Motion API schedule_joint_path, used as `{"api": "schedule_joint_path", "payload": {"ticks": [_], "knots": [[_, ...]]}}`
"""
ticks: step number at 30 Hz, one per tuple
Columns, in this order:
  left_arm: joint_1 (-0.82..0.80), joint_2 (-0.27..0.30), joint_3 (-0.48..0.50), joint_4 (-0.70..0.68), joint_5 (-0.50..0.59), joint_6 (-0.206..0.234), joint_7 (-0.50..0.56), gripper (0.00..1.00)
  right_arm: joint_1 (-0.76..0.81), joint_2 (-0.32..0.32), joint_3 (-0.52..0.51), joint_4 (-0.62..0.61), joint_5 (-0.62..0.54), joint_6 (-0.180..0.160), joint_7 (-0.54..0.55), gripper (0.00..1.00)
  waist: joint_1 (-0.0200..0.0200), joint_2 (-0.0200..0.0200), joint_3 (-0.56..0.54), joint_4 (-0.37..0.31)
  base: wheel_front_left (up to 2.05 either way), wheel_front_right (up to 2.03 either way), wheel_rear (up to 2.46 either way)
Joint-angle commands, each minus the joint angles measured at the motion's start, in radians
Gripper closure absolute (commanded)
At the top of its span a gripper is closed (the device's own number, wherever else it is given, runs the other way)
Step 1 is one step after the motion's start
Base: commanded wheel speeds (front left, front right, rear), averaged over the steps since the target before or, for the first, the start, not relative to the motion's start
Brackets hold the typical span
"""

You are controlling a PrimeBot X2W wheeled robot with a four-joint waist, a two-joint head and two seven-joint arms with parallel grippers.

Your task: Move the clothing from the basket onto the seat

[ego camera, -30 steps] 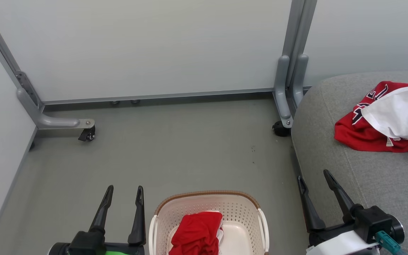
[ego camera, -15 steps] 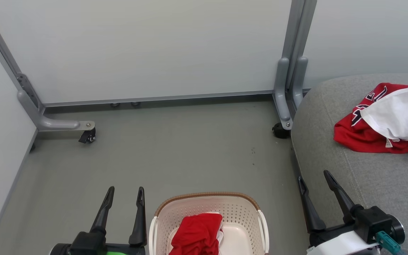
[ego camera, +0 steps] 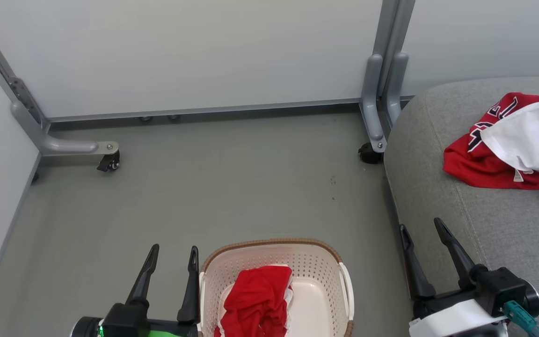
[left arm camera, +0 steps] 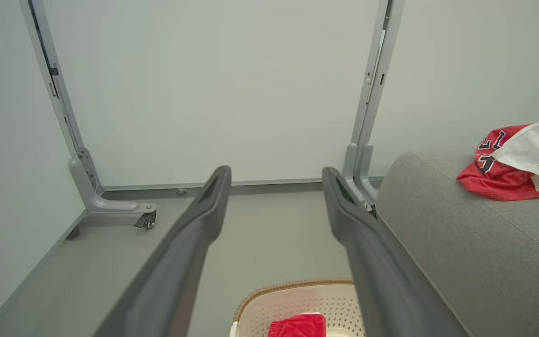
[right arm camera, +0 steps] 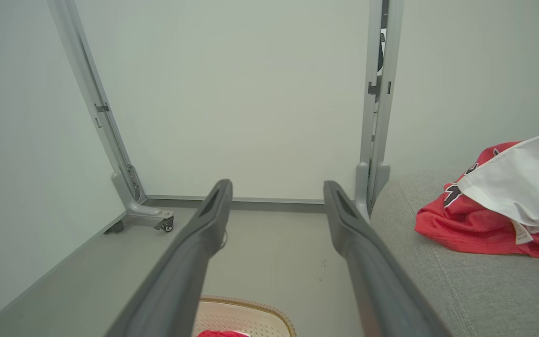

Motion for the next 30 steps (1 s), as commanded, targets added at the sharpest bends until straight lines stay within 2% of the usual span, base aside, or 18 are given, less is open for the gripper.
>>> {"api": "schedule_joint_path", "payload": {"ticks": [1, 8, 15, 19, 23, 30], "knots": [[-0.024, 0.001, -0.003, 0.005, 0.016, -0.005, 0.001, 0.00, -0.017, 0.003, -0.006, -0.006, -0.001, -0.001, -0.003, 0.00, 0.0000, 0.0000, 0.029, -0.007, 0.00, 0.00, 0.00], [-0.084, 0.001, -0.017, 0.014, 0.043, -0.022, 0.001, 0.00, -0.078, 0.000, -0.033, -0.025, -0.005, -0.001, -0.003, 0.00, 0.0000, 0.0000, 0.147, -0.033, 0.00, 0.00, 0.00], [-0.185, 0.007, -0.012, 0.030, 0.113, -0.049, 0.001, 0.00, -0.197, -0.004, -0.077, -0.058, -0.009, -0.001, -0.003, 0.00, 0.0000, 0.0000, 0.337, -0.086, 0.00, 0.00, 0.00], [-0.274, 0.040, -0.028, 0.061, 0.157, -0.068, 0.001, 0.00, -0.286, -0.008, -0.089, -0.076, -0.010, -0.001, -0.003, 0.00, 0.0000, 0.0000, 0.461, -0.118, 0.00, 0.00, 0.00], [-0.375, 0.097, -0.077, 0.122, 0.211, -0.086, 0.001, 0.00, -0.364, -0.008, -0.105, -0.093, -0.011, -0.001, -0.003, 0.00, 0.0000, 0.0000, 0.576, -0.147, 0.00, 0.00, 0.00], [-0.582, 0.180, -0.232, 0.353, 0.286, -0.104, 0.000, 0.00, -0.461, -0.009, -0.127, -0.121, -0.018, -0.001, -0.003, 0.00, 0.0000, 0.0000, 0.735, -0.174, 0.00, 0.00, 0.00]]}}
